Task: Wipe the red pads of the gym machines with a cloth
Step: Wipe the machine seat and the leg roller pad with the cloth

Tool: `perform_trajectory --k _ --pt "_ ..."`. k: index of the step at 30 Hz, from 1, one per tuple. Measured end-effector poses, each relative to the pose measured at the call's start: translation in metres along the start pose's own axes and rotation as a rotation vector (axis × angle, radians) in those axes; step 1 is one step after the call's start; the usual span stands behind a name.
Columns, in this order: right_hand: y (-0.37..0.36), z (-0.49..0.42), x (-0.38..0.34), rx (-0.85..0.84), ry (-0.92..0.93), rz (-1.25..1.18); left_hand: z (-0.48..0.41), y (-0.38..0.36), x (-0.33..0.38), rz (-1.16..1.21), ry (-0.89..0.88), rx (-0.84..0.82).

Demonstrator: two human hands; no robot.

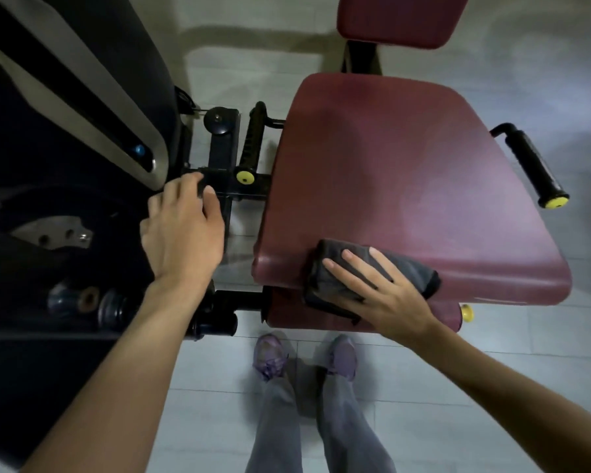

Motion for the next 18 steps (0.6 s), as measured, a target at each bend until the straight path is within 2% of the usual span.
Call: perform_trajectory --k 5,8,13,15,18 --pt "-0.011 -0.069 -0.041 -0.071 0.197 -0.005 -0.006 0.009 -0.017 -0.004 0.033 -0.014" --pt "-0.019 -0.127 -0.057 -0.137 0.224 -0.060 -0.012 0.012 -0.028 0.005 0.035 -0.030" --pt "-0.018 -0.190 -0.039 -0.288 0.297 -0.304 -0.019 0.013 -0.034 0.050 0.018 -0.044" --pt "-0.023 -0.209 -0.012 -0.365 0.257 -0.332 -0.023 0.012 -0.034 0.072 0.013 -0.049" --pt "-0.032 -0.228 0.028 -0.395 0.059 -0.302 -0.026 0.011 -0.030 0.073 -0.020 -0.038"
Point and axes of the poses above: each hand's wrist, its own z-axis away from the middle knuckle, its own y-axis out of the back of the hand, x = y × z, the point moved 8 cm from there along -z, towards the middle knuckle, and after that the axes turned 1 degree about -x, right-handed, at the moved point
